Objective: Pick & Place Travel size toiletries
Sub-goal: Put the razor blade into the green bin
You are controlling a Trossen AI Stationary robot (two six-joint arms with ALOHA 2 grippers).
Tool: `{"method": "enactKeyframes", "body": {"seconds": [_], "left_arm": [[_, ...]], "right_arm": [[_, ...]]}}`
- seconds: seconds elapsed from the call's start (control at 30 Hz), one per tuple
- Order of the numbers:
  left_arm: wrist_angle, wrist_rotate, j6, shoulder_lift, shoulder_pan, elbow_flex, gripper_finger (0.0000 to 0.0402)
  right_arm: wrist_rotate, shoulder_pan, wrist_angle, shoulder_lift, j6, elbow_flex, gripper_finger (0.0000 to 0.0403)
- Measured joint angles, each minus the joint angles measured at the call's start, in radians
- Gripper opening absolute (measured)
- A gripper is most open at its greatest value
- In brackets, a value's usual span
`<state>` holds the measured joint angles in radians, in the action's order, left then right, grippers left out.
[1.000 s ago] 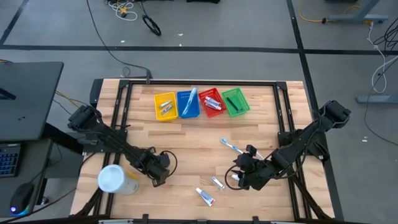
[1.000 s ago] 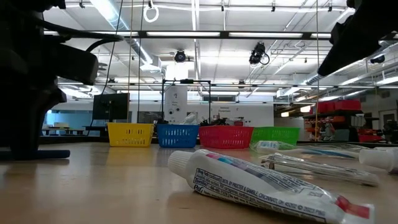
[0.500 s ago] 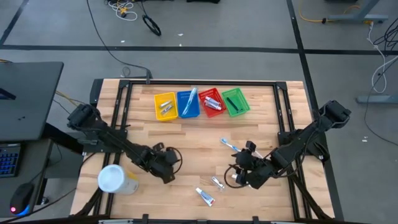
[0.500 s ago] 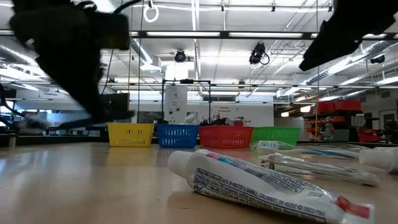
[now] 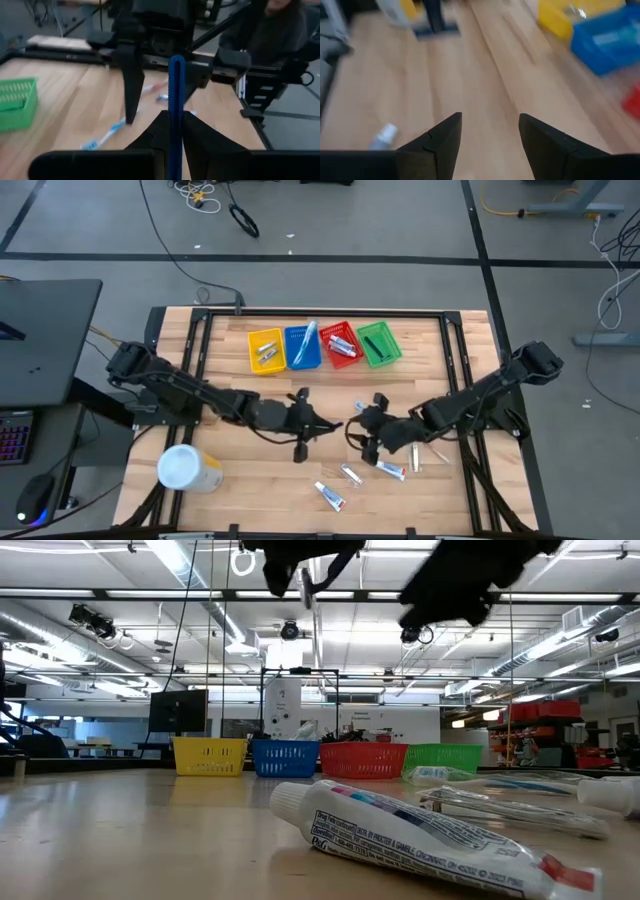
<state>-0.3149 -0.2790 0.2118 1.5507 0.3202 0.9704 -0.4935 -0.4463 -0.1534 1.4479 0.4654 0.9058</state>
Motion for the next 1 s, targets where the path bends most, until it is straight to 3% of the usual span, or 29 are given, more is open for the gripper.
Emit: {"method": "enactKeyframes", "body": {"seconds": [0.27,0.53,0.63,1.0], "left_arm": [[-0.075,0.009,-0.094,0.001,-0.014,-0.001,0.0039],[-0.143,-0.015,-0.130,0.000,-0.016,-0.001,0.0038],[-0.146,-0.031,-0.131,0.000,-0.018,-0.001,0.0039],[-0.147,-0.058,-0.131,0.000,-0.021,-0.001,0.0041]], "right_arm": [[0.030,0.049,0.275,0.000,-0.174,0.000,0.0207],[0.158,0.096,0.356,0.000,-0.222,0.000,0.0205],[0.160,0.099,0.357,0.000,-0.223,0.000,0.0198],[0.163,0.099,0.398,0.000,-0.239,0.000,0.0127]]}}
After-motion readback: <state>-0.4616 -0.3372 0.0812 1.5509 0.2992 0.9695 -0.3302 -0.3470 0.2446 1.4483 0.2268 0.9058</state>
